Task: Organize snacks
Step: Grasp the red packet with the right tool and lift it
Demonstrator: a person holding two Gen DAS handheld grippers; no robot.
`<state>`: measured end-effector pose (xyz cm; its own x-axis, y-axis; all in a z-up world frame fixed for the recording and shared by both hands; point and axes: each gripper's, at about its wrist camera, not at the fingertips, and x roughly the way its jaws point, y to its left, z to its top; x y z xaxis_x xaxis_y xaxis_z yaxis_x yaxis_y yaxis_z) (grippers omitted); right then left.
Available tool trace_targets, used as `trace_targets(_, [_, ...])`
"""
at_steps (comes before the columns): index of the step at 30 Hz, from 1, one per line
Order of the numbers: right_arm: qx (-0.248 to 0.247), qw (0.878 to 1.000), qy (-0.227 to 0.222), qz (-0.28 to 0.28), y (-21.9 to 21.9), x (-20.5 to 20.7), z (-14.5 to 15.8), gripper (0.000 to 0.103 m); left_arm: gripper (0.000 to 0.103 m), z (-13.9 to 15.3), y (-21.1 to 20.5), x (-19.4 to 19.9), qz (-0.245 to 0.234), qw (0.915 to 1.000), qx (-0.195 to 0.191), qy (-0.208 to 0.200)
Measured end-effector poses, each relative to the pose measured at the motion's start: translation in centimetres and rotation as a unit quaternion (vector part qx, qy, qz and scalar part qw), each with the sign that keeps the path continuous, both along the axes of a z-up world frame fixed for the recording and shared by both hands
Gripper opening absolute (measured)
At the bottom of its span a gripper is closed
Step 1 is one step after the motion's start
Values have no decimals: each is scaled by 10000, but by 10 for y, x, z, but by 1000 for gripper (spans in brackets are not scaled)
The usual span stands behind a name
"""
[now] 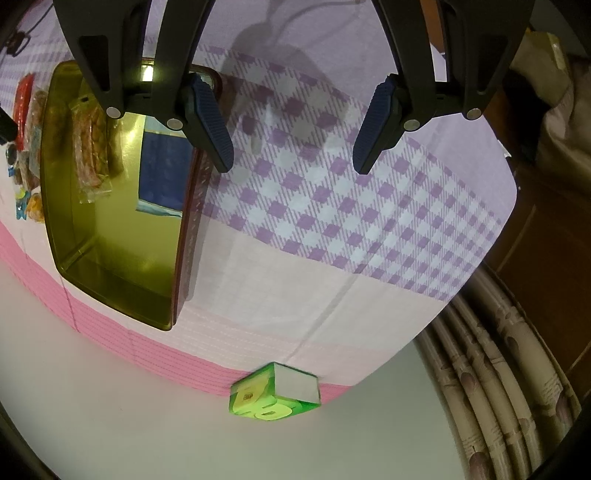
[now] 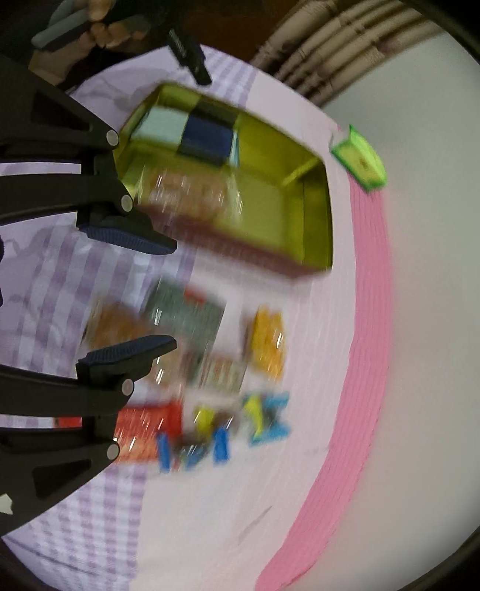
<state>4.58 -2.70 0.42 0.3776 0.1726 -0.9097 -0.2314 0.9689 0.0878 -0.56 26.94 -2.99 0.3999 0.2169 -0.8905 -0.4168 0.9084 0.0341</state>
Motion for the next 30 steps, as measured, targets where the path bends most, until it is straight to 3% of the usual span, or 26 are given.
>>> trace_targets(6, [-238,9986,179,-431,-64,-2,-18,44,68,2,-7,1,-99,9999,76,-28])
trace_targets(8, [-300,9980,211,-524,-78,-5,-23,51,68,3,-10,1,-148,9998,116,-44])
trace_targets(13, [-284,9974,307,-583,-103,-10,-35,52,68,8,-22,2,-317,9993,153,-133])
trace_targets(30, [-418,9986,172,-264,-94,8,-57,51,68,28,-110,7,-1452,9892,-94,-181])
